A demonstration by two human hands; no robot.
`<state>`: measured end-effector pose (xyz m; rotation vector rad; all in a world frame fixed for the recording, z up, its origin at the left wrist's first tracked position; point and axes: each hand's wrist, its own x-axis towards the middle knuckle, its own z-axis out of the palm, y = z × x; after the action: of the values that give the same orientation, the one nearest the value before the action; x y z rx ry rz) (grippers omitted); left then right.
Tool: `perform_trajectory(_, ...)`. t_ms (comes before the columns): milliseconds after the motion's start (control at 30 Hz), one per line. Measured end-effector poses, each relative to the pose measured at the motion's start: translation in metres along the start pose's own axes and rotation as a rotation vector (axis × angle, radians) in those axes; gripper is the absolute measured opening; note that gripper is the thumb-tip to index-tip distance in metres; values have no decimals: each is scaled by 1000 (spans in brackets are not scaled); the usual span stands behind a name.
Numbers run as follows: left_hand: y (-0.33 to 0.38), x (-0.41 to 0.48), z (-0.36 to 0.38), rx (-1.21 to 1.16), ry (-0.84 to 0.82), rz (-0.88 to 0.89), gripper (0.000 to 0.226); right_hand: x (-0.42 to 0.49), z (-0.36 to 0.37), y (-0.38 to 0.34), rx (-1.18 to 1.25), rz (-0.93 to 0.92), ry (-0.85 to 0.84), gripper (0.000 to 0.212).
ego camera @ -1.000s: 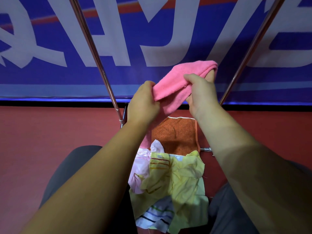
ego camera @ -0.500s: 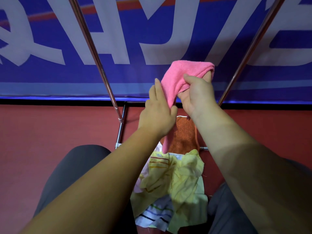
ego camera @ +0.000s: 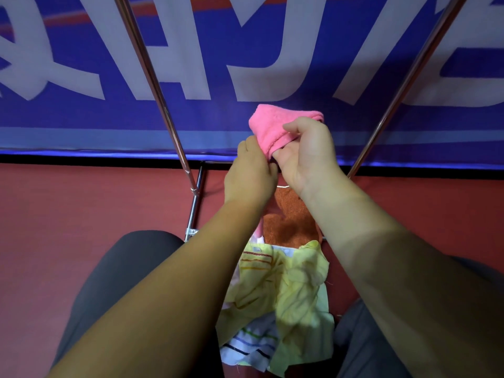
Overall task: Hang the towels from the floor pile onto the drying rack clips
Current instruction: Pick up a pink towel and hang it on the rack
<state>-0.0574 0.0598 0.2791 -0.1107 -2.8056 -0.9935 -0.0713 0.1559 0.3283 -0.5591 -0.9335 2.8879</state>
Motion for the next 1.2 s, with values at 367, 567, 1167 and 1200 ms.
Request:
perform_trajectory(367,-1,9,-25,12,129,14,38,6,-18,0,-87,74,326,65)
perform_trajectory(567,4,5,-32,-112,89,51,47,6,-31,19,-988,247,350,45)
perform_trajectory(1167,-22,-4,-33,68,-53,-40,28,-12,-30,19,-1714,-376,163,23)
perform_trajectory(1200,-25,-5,-35,69,-51,-54,23,-16,-29,18,-1706,-380,161,24)
